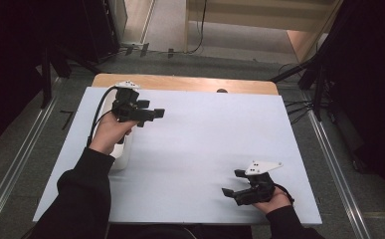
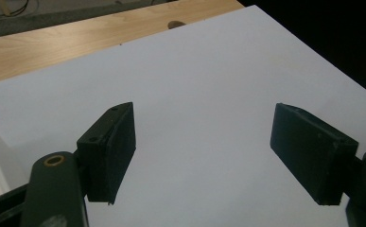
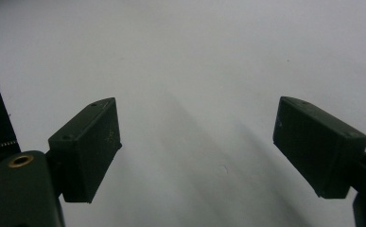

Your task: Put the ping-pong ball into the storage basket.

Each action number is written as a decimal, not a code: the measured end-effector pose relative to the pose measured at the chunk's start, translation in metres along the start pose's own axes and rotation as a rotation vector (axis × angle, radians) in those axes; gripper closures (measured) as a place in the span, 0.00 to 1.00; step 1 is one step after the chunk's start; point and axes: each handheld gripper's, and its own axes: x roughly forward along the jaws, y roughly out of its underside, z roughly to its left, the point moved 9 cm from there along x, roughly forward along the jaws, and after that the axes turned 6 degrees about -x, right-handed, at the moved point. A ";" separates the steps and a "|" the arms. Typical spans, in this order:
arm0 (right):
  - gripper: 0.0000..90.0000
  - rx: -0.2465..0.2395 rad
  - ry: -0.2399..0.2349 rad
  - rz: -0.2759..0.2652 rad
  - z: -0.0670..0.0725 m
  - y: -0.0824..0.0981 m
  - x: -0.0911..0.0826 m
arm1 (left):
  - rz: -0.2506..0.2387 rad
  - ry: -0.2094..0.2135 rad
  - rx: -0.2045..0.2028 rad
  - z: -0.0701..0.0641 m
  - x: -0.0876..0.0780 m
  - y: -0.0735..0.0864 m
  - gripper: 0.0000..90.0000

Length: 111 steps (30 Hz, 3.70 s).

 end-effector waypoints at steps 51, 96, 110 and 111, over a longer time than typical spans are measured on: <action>0.16 0.007 0.003 0.001 -0.001 0.001 -0.001 | 0.056 0.042 0.024 -0.032 0.016 0.046 0.26; 0.16 0.006 0.007 0.001 -0.001 0.001 -0.002 | 0.104 0.067 0.114 -0.049 0.017 0.099 0.26; 0.16 0.008 0.014 0.003 -0.002 0.001 -0.002 | 0.128 0.099 0.152 -0.058 0.011 0.115 0.26; 0.16 0.008 0.015 0.003 -0.002 0.002 -0.002 | 0.127 0.105 0.154 -0.058 0.011 0.116 0.26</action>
